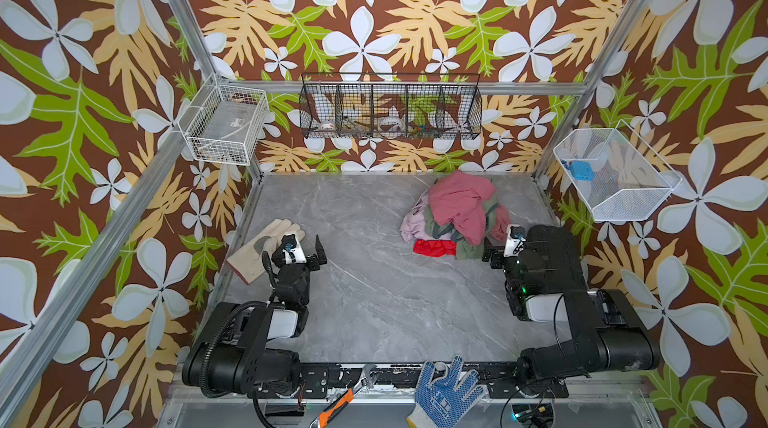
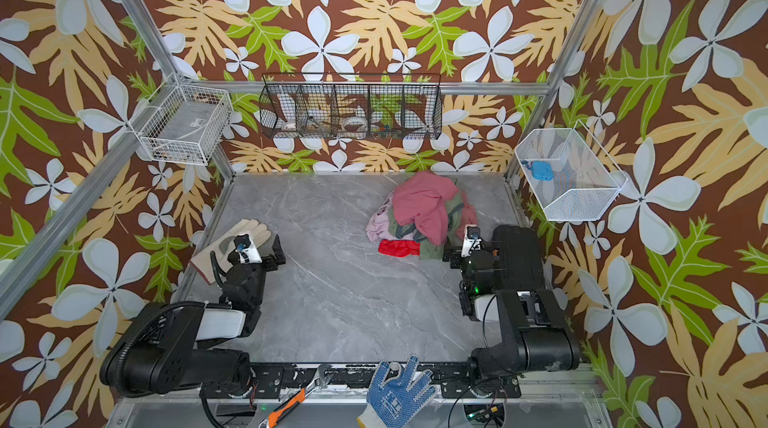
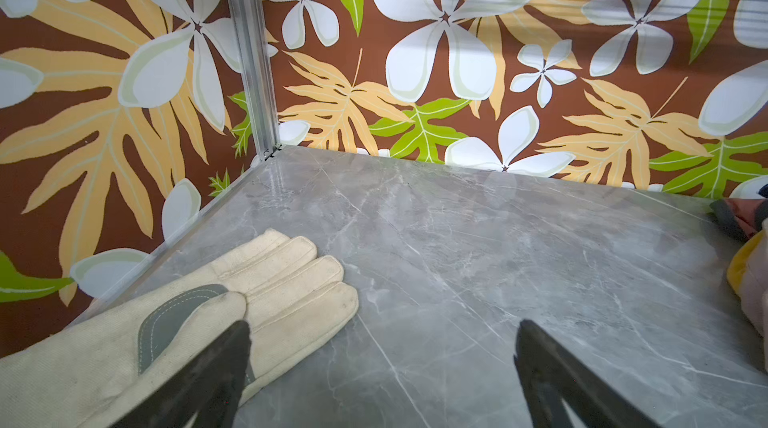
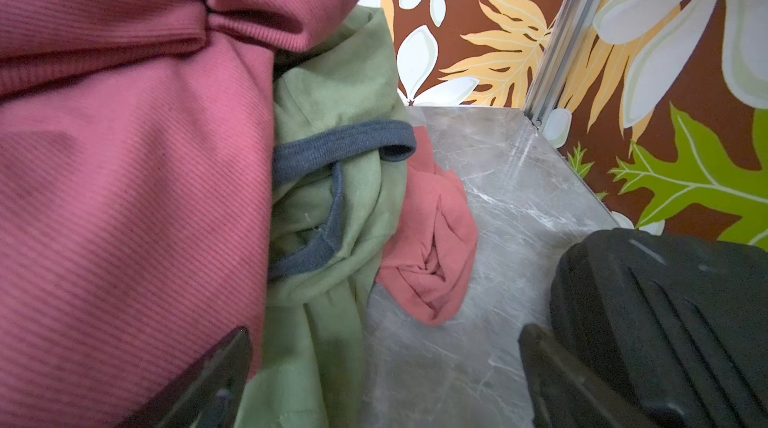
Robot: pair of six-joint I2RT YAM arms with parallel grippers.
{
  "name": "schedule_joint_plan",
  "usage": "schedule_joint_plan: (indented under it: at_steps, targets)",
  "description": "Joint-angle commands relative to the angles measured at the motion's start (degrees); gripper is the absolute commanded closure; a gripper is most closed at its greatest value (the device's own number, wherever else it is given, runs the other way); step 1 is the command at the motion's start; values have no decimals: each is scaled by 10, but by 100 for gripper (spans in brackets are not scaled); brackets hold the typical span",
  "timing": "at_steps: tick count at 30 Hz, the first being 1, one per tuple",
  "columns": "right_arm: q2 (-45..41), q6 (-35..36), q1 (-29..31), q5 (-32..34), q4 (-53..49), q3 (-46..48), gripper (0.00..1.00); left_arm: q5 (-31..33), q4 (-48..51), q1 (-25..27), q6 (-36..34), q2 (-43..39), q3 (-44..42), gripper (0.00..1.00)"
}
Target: Pick out a specific cloth from the pile
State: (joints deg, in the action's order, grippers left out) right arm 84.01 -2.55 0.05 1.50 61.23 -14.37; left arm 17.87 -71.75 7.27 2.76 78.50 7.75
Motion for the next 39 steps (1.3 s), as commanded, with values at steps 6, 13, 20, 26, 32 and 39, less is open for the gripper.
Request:
schedule_joint_plan:
  at_steps: [6,13,20,26,32,39]
  targets:
    - [-2,-3,0,0,8,1,0,1,-18,-1,-1,1,1,0]
    - [-2,-3,0,-1,9,1,1,0,-16,-1,0,1,4,0]
    - [-2,-3,0,-1,9,2,0,-10,-6,-8,4,1,8,0]
    - [-3,-2,0,-1,12,3,1,-23,1,-16,10,1,10,0]
    - [-6,-2,1,-2,17,7,2,-36,31,-22,9,-20,18,0]
    - [-82,-26,0,47,-181,-63,3,-31,375,-21,81,-151,131,0]
